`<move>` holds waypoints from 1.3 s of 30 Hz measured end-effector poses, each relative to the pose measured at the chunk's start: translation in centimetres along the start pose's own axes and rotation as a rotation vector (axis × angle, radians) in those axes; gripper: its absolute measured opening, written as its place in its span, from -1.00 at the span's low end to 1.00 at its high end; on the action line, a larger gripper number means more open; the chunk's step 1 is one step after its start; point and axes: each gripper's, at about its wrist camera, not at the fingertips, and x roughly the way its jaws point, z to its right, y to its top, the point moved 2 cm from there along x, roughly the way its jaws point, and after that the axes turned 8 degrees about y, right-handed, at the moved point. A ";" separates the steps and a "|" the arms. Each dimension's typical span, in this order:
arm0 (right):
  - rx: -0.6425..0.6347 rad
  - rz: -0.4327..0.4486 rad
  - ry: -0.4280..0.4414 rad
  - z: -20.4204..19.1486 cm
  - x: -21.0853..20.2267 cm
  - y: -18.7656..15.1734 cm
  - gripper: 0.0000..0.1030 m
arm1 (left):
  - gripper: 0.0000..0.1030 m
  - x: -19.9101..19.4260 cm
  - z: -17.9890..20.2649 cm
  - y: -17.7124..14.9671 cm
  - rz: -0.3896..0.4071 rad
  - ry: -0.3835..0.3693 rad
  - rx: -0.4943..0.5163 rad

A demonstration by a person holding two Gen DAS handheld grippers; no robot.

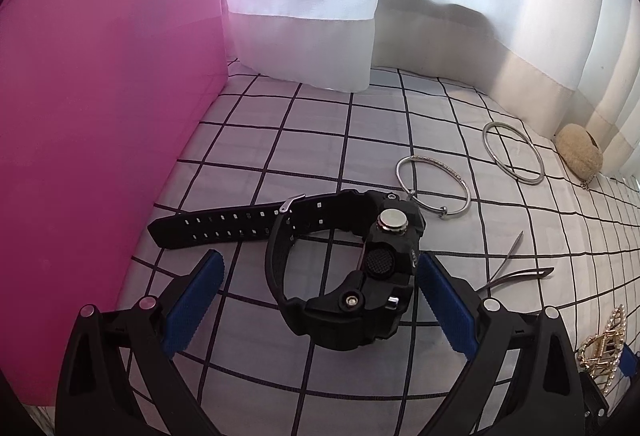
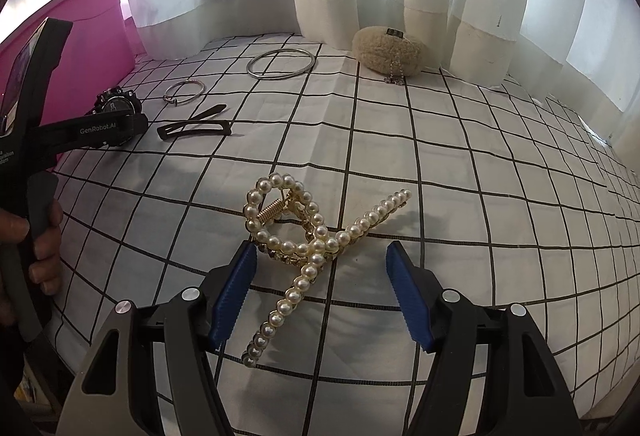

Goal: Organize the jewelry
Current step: 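Lower the left tool to the black watch while the right tool approaches the pearl claw clip, then close the left tool on the watch while the right tool grips the pearl clip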

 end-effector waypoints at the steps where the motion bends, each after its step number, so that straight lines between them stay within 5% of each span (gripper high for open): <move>1: -0.001 0.002 0.000 0.0 0.0 0.1 0.26 | 0.84 0.1 0.0 0.0 -0.002 0.000 0.000; 17: -0.022 0.057 0.013 -0.5 0.4 0.4 0.16 | 0.84 0.7 0.0 0.6 -0.007 0.006 -0.010; 21: -0.022 0.060 0.024 -0.4 0.3 0.3 0.10 | 0.65 0.3 -0.2 0.4 0.007 0.004 -0.012; 24: -0.013 0.062 0.036 -0.3 0.2 0.3 0.10 | 0.19 -0.4 0.0 0.2 0.035 -0.011 0.009; 39: 0.005 0.079 0.060 0.0 -1.0 0.0 0.09 | 0.14 -2.1 0.1 -1.0 0.017 -0.049 0.004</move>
